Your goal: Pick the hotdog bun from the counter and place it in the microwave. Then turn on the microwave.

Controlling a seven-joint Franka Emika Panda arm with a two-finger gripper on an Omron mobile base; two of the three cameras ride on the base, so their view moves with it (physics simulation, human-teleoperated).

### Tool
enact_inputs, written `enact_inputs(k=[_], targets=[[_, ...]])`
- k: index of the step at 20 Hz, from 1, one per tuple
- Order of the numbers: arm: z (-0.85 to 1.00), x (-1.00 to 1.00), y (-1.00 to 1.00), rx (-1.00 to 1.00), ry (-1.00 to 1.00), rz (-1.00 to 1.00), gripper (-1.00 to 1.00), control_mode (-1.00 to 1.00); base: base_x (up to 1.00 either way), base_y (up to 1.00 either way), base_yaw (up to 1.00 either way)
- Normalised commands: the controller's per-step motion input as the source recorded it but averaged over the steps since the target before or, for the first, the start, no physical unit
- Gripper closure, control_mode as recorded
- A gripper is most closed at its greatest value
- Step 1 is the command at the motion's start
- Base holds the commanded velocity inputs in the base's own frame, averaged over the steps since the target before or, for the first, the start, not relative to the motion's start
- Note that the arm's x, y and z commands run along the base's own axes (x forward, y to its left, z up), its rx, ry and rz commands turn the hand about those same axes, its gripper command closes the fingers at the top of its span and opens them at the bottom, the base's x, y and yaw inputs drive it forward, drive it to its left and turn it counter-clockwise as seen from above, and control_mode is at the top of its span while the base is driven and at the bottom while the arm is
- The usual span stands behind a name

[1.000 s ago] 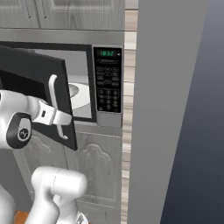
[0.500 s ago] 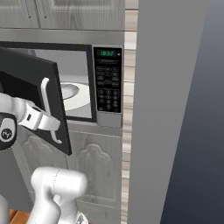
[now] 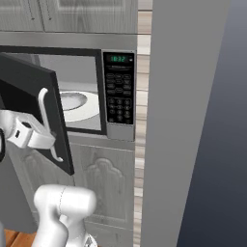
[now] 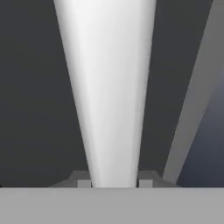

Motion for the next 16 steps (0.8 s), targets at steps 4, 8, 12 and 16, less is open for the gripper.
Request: enact_inputs(k=[4, 8, 12, 16], targets=[[0.00, -0.29, 0.00, -0.04, -0.18, -0.01, -1.00, -1.00, 0.00, 0.00, 0.00], [0.00, -0.37, 0.00, -0.07, -0.22, 0.00, -1.00, -1.00, 0.00, 0.00, 0.00], [0.00, -0.39, 0.00, -0.08, -0.21, 0.00, -1.00, -1.00, 0.00, 0.00, 0.00], [0.00, -0.44, -0.03, -0.10, -0.20, 0.01, -1.00, -1.00, 0.00, 0.00, 0.00]])
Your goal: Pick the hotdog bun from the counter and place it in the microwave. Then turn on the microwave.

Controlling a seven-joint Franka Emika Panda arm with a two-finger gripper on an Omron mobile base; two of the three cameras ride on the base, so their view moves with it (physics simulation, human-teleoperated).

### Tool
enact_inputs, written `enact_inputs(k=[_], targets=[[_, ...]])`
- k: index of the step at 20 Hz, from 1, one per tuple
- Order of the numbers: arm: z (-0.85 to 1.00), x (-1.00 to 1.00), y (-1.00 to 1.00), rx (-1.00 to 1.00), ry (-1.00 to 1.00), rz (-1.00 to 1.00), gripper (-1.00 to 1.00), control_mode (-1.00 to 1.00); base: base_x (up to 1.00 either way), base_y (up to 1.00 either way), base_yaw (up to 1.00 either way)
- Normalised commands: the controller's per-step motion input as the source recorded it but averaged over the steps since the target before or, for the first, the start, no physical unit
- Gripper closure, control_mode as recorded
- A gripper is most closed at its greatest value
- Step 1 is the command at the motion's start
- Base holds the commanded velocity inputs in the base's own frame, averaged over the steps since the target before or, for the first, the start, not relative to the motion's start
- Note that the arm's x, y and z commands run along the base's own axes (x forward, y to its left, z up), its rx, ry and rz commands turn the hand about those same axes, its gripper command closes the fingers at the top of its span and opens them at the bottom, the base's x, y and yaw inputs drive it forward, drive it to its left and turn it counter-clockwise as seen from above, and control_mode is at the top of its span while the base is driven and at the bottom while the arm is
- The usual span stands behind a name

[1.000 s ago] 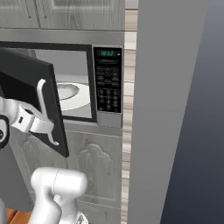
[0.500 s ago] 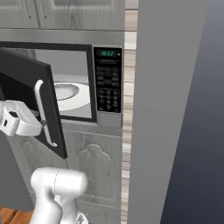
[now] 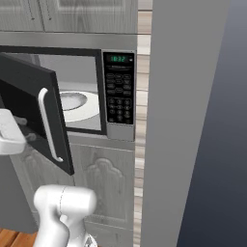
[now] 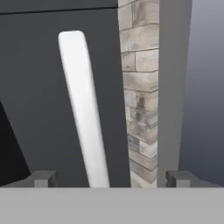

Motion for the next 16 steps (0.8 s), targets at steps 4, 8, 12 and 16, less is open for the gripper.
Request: enact_inputs(k=[4, 8, 12, 16], targets=[[0.00, -0.40, -0.23, -0.11, -0.18, 0.07, -1.00, -1.00, 0.00, 0.00, 0.00], [-0.10, -0.20, -0.35, -0.09, -0.05, 0.14, -1.00, -1.00, 0.00, 0.00, 0.00], [-0.13, -0.19, -0.37, -0.09, -0.03, 0.14, -1.00, -1.00, 0.00, 0.00, 0.00], [-0.12, -0.10, -0.41, -0.09, -0.06, 0.17, -1.00, -1.00, 0.00, 0.00, 0.00]])
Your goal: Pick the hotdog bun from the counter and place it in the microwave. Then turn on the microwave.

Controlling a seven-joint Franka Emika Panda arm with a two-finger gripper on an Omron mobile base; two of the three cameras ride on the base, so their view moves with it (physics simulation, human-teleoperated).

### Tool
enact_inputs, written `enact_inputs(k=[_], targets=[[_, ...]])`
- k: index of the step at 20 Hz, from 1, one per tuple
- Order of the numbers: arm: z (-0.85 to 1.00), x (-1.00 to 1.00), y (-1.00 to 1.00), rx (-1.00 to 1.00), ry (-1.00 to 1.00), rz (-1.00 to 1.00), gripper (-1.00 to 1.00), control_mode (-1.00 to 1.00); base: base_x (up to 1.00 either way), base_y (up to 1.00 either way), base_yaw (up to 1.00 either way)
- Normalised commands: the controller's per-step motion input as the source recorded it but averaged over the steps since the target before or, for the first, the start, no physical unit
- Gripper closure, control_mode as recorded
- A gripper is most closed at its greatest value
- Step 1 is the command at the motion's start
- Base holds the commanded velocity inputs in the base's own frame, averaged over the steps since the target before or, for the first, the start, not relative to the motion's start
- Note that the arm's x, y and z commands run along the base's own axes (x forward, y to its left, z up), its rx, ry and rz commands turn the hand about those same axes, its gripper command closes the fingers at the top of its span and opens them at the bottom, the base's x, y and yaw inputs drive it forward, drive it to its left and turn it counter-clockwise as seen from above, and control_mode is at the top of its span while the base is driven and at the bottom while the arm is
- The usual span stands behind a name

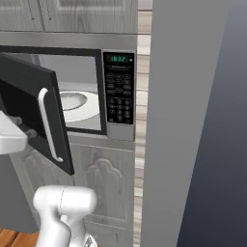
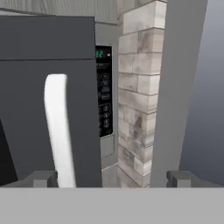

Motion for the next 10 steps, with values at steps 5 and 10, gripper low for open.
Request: enact_inputs(k=[5, 10], targets=[[-0.09, -0.14, -0.37, -0.09, -0.11, 0.19, -1.00, -1.00, 0.00, 0.00, 0.00], [-0.13, -0.03, -0.40, -0.07, -0.13, 0.23, -1.00, -1.00, 0.00, 0.00, 0.00]])
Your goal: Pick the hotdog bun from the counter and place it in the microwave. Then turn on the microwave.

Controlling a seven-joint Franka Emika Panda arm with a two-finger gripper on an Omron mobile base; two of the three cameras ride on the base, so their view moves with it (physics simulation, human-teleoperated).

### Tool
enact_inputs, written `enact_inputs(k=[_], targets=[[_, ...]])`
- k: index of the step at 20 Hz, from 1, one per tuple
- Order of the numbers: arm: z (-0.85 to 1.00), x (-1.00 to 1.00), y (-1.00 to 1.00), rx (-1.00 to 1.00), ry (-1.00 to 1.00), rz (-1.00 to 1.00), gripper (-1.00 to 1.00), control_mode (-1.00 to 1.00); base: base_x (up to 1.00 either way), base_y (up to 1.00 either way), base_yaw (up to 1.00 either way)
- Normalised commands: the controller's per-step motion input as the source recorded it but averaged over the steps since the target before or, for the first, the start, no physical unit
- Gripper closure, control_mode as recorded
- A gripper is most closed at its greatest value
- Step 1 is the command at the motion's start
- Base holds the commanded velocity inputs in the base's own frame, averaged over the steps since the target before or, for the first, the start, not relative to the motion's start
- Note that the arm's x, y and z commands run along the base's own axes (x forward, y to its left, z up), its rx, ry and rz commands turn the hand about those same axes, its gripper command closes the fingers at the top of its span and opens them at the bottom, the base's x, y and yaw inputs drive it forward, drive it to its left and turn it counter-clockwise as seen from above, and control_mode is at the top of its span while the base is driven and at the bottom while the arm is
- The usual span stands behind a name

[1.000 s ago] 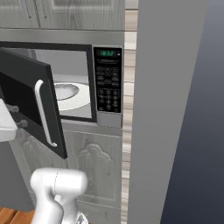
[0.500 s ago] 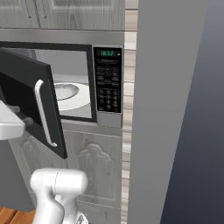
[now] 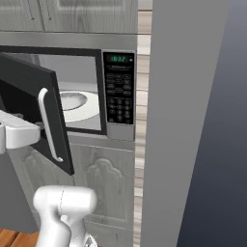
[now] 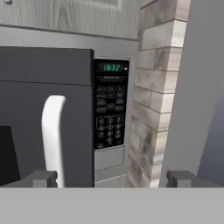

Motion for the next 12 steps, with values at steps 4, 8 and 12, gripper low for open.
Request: enact_inputs(k=[4, 8, 12], targets=[[-0.13, -0.03, -0.42, -0.06, -0.18, 0.28, -1.00, -1.00, 0.00, 0.00, 0.00], [-0.16, -0.02, -0.40, -0.06, -0.18, 0.31, -1.00, -1.00, 0.00, 0.00, 0.00], [-0.18, 0.00, -0.32, -0.05, -0.16, 0.29, -1.00, -1.00, 0.00, 0.00, 0.00]])
